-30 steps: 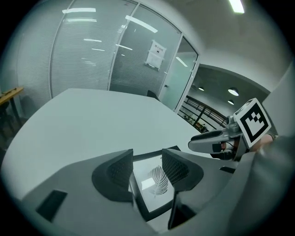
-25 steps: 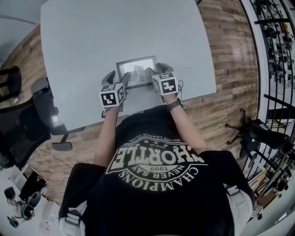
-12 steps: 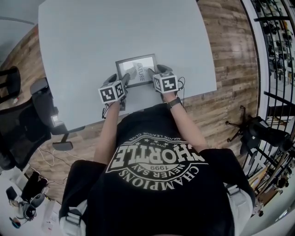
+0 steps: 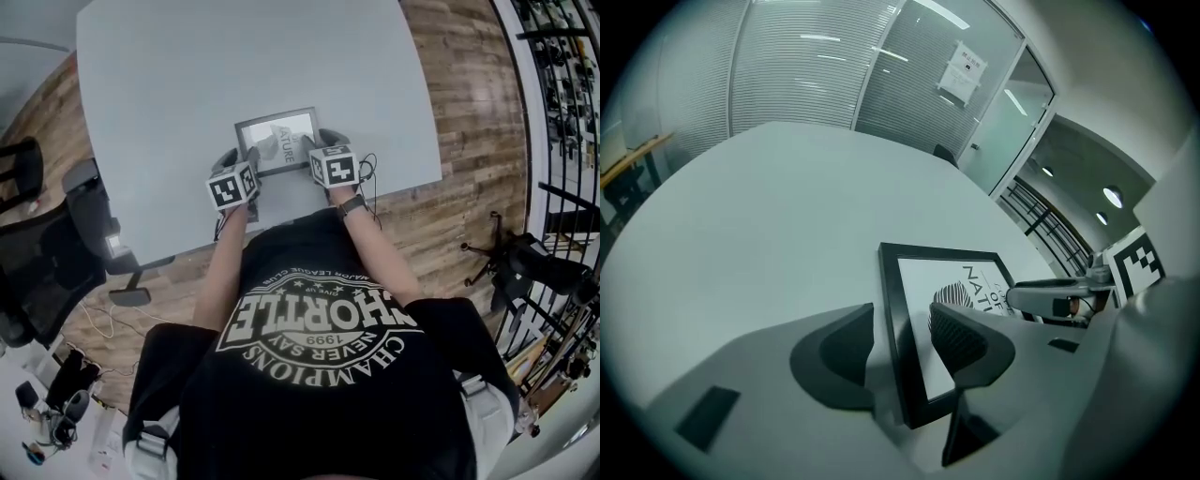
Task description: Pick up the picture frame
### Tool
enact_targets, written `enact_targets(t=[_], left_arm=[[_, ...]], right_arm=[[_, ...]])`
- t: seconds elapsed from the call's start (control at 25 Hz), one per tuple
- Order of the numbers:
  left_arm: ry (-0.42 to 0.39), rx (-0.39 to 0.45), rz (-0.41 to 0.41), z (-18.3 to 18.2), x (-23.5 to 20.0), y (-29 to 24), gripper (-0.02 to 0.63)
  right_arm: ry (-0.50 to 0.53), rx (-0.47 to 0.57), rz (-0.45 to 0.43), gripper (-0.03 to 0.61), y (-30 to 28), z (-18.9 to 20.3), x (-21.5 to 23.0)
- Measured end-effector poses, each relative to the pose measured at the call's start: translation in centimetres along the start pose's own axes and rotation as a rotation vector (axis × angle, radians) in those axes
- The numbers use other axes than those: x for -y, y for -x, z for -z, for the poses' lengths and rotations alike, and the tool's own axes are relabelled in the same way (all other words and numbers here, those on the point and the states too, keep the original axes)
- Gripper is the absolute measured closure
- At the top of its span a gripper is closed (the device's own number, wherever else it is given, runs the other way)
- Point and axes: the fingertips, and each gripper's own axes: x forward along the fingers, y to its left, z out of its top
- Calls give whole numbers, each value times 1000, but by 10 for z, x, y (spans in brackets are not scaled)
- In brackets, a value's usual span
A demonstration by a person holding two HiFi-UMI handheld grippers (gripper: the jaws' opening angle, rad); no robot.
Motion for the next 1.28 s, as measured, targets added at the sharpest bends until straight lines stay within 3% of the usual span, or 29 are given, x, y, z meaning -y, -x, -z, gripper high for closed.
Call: enact_targets(t=[0.4, 0.92, 1.28], left_arm=[[-38, 9, -58, 1, -4, 2, 534], [-1, -1, -63, 22, -9, 19, 543], [-18, 50, -41, 32, -9, 63, 545]], right_arm=[[-20, 16, 6, 426, 2, 1, -2], [-120, -7, -17, 496, 18, 23, -8], [-138, 77, -14, 510, 57, 26, -38]])
